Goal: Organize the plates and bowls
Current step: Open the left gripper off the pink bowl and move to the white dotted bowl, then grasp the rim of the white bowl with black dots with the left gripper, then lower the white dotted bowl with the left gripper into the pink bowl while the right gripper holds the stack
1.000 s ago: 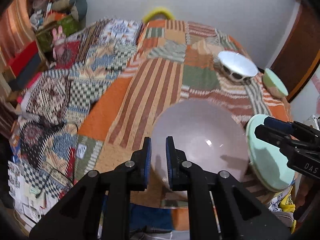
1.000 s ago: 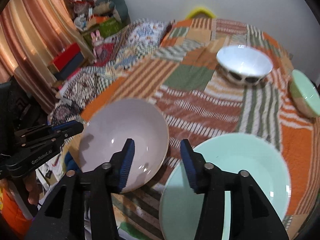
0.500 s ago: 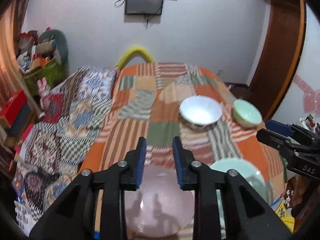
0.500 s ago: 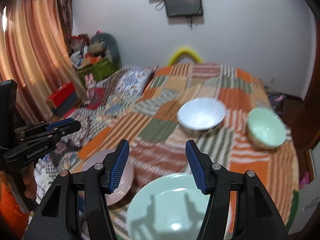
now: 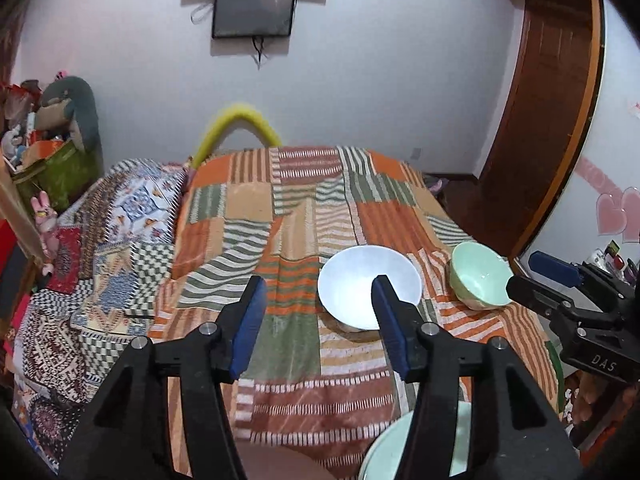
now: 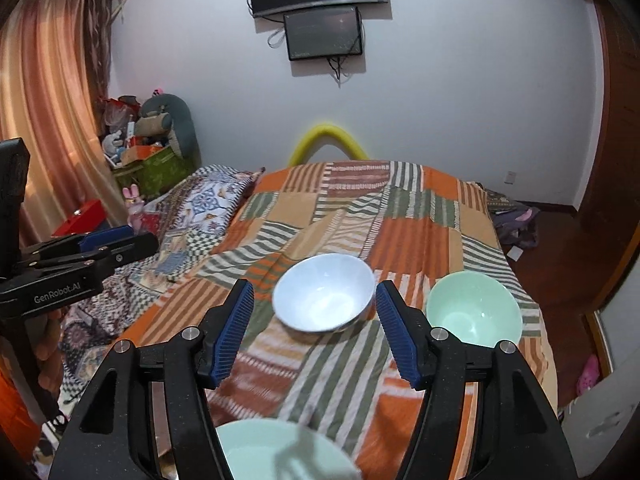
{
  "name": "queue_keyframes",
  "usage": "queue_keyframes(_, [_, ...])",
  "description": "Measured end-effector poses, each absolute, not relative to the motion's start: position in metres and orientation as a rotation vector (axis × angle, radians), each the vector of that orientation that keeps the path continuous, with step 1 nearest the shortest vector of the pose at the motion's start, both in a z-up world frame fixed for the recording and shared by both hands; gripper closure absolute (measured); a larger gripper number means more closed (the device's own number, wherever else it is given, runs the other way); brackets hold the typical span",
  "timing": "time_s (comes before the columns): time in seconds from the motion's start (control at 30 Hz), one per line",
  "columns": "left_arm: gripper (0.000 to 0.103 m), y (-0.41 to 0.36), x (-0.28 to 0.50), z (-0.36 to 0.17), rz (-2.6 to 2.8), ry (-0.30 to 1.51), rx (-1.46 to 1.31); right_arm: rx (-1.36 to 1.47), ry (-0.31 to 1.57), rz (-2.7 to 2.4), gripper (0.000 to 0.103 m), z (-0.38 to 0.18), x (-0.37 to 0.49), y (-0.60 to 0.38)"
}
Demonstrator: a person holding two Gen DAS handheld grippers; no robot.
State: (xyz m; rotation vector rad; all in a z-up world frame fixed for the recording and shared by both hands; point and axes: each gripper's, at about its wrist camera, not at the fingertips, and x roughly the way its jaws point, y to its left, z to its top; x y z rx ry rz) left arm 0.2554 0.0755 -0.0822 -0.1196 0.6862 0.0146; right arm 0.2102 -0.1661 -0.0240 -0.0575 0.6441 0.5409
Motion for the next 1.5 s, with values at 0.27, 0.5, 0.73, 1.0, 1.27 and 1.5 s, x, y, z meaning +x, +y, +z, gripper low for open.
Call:
queue_keyframes(0.27, [0.049, 0.082, 0.319, -0.139, 0.013, 0.801, -0.147, -0.073, 0.726, 0.506, 0.043, -0.064, 0.257, -0.159])
queue_keyframes(0.5, [0.065, 0.078, 0.358, -0.185, -0.005, 0.882, -0.130, -0.056, 0.814, 0.512, 0.053, -0.099, 0.285, -0.155])
queue_keyframes(0.73, [0.077, 0.077, 0.382, -0.220, -0.014, 0.966, -0.136, -0.054, 0.908, 0.497, 0.066, -0.126, 0.307, -0.148])
queue_keyframes(1.0, [0.089, 0.076, 0.393, -0.241, -0.041, 1.007, -0.162, -0.057, 0.973, 0.509, 0.077, -0.144, 0.317, -0.147])
queue_keyframes(1.27, [0.093, 0.065, 0.390, -0.237, -0.034, 0.995, -0.133, -0.059, 0.966, 0.496, 0.083, -0.143, 0.318, -0.144])
queue_keyframes(1.5, [0.092, 0.060, 0.368, -0.216, -0.050, 0.967, -0.125, -0.064, 0.931, 0.477, 0.083, -0.124, 0.309, -0.149])
